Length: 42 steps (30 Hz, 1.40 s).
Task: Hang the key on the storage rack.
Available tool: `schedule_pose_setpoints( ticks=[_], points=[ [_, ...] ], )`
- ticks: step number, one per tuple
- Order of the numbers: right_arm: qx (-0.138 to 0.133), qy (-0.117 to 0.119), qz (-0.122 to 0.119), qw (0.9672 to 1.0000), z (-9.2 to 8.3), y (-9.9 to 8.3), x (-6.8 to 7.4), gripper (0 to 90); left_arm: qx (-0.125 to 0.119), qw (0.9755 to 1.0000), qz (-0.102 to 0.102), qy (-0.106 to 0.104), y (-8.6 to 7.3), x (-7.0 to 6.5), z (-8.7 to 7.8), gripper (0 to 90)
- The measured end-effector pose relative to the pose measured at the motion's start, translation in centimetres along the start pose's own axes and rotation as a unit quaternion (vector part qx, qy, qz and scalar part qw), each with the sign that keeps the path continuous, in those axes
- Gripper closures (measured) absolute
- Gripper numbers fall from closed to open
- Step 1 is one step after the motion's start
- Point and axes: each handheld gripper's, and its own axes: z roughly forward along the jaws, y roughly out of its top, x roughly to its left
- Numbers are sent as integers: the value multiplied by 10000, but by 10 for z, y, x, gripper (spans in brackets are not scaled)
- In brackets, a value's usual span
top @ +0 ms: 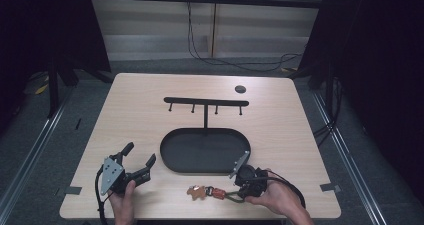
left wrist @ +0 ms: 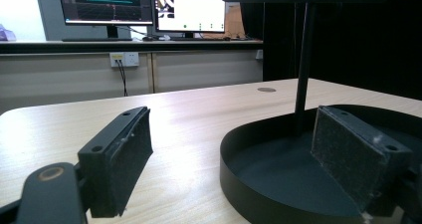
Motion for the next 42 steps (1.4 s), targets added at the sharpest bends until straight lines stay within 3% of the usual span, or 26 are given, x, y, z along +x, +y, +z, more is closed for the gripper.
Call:
schedule_pose_setpoints(
  ticks=[3,10,18,29,36,42],
  points=[
    [86,15,27,10000,0,3,-1,840,0,10000,-1,0,0,0,0,158],
    [293,381,180,9987,1,8,-11,853,11,10000,11,-4,0,0,0,158],
    [270,570,230,9977,-7,13,-20,854,11,10000,11,-3,0,0,0,158],
    [283,685,199,9970,-30,26,-26,856,5,10000,10,-2,0,0,0,158],
    [163,614,160,9979,-51,33,-32,858,3,10000,12,-2,0,0,0,158],
    [226,599,134,9979,-60,42,-32,857,3,10000,9,-3,0,0,0,158]
  ],
)
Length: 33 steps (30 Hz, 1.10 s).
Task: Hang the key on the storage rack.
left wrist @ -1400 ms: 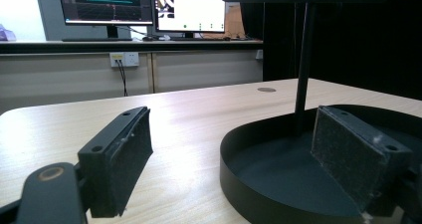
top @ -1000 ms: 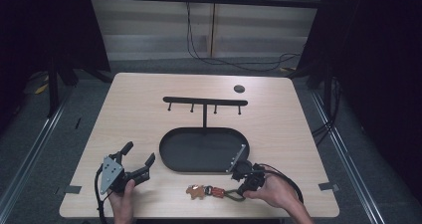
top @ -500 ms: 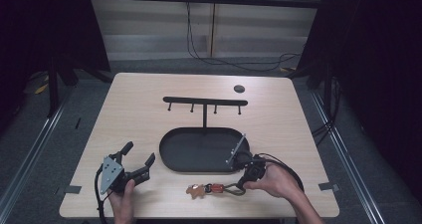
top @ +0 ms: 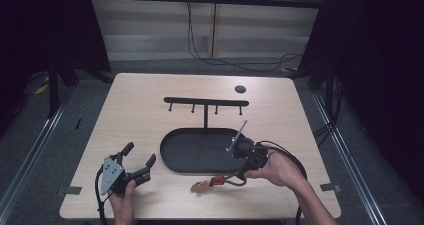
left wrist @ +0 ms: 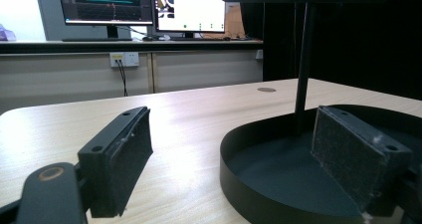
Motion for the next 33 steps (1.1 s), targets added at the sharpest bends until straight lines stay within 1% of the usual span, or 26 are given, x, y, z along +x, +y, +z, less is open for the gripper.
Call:
schedule_pose_setpoints(
  ticks=[3,9,10,13,14,15,16,17,18,21,22,23,29,33],
  points=[
    [-5,30,-22,10000,-8,7,0,857,2,10000,1,1,0,0,0,158],
    [-68,5,54,10000,-19,15,2,857,1,10000,5,1,0,0,0,158],
    [-78,61,2,10000,-24,20,3,857,-1,10000,3,1,0,0,0,158],
    [-75,69,-25,9999,-27,24,4,857,4,10000,6,-1,0,0,0,158],
    [-27,69,-71,9999,-32,29,6,856,5,10000,5,-1,0,0,0,157],
    [-27,69,-71,9999,-32,29,6,856,5,10000,5,-1,0,0,0,158],
    [-11,106,-152,9998,-36,33,8,856,8,10000,5,-2,0,0,0,158],
    [9,107,-172,9998,-38,35,9,856,7,10000,0,-2,0,0,0,158],
    [-14,83,-187,9998,-40,36,10,856,8,10000,1,-2,0,0,0,158],
    [28,65,-211,9998,-44,39,12,856,9,10000,2,-1,0,0,0,158],
    [-19,31,-248,9997,-47,42,13,856,8,10000,1,-2,0,0,0,158],
    [13,26,-295,9996,-49,44,13,856,8,10000,1,-2,0,0,0,158],
    [21,-16,-366,9993,-58,50,16,856,9,10000,1,-1,0,0,0,158],
    [-39,-57,-392,9992,-65,55,16,856,9,10000,1,-1,0,0,0,158]
  ],
)
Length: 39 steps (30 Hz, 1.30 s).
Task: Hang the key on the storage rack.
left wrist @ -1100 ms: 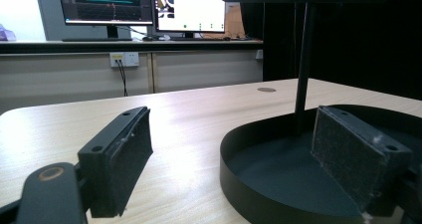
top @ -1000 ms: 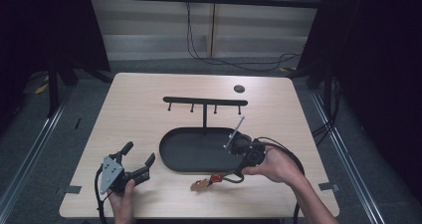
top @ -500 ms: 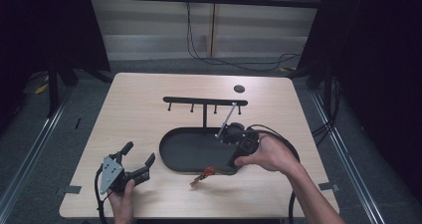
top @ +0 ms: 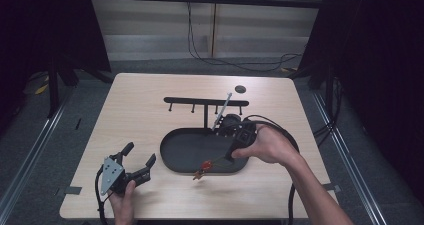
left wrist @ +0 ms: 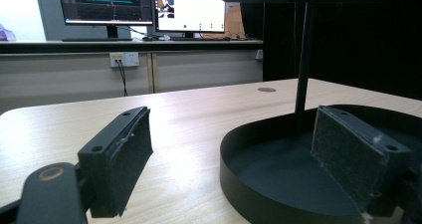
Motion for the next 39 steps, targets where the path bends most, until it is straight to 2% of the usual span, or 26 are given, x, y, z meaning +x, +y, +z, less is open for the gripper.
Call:
schedule_pose_setpoints(
  ticks=[7,17,20,23,29,30,35,39],
  points=[
    [14,15,-57,10000,-8,8,-1,855,1,10000,0,0,0,0,0,158],
    [14,-21,-36,10000,-17,25,-9,855,-1,10000,1,0,0,0,0,158],
    [113,-48,-20,9999,-21,29,-11,855,1,10000,2,0,0,0,0,158],
    [102,-68,11,9999,-24,32,-12,855,2,10000,2,0,0,0,0,157],
    [141,-148,8,9998,-30,37,-18,855,0,10000,0,-1,0,0,0,158],
    [52,-173,44,9998,-33,39,-20,855,1,10000,0,0,0,0,0,158],
    [89,-163,-27,9998,-34,45,-25,855,2,10000,1,0,0,0,0,158],
    [65,-169,22,9998,-35,51,-31,854,1,10000,0,0,0,0,0,158]
  ],
)
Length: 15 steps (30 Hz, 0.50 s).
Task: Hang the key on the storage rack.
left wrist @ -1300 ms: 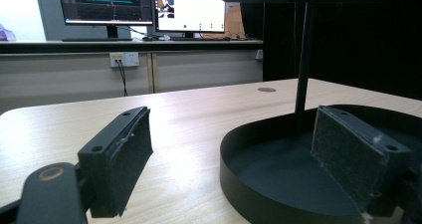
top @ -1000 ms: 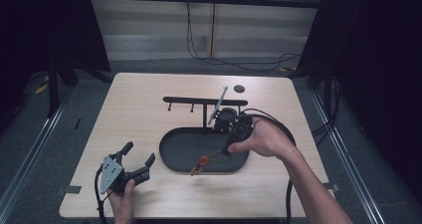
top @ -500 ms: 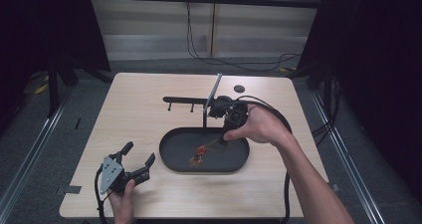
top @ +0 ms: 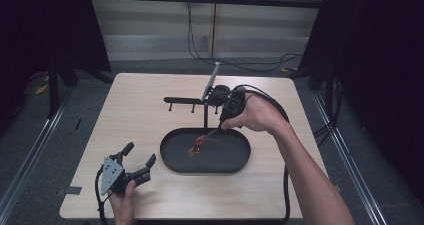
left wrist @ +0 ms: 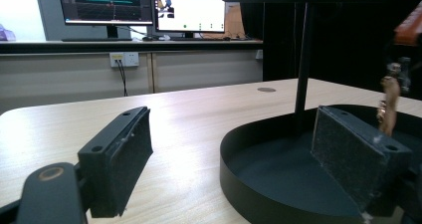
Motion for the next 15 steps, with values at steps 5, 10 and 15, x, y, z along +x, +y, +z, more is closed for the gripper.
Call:
schedule_pose_setpoints(
  ticks=[5,10,15],
  points=[
    [-55,11,155,9999,-3,5,-11,854,2,10000,2,-1,0,0,0,158],
    [-44,-48,282,9996,-7,8,-20,855,18,10000,6,0,0,0,0,158],
    [-148,-85,315,9994,-11,14,-27,854,24,10000,13,-1,0,0,0,158]
  ],
)
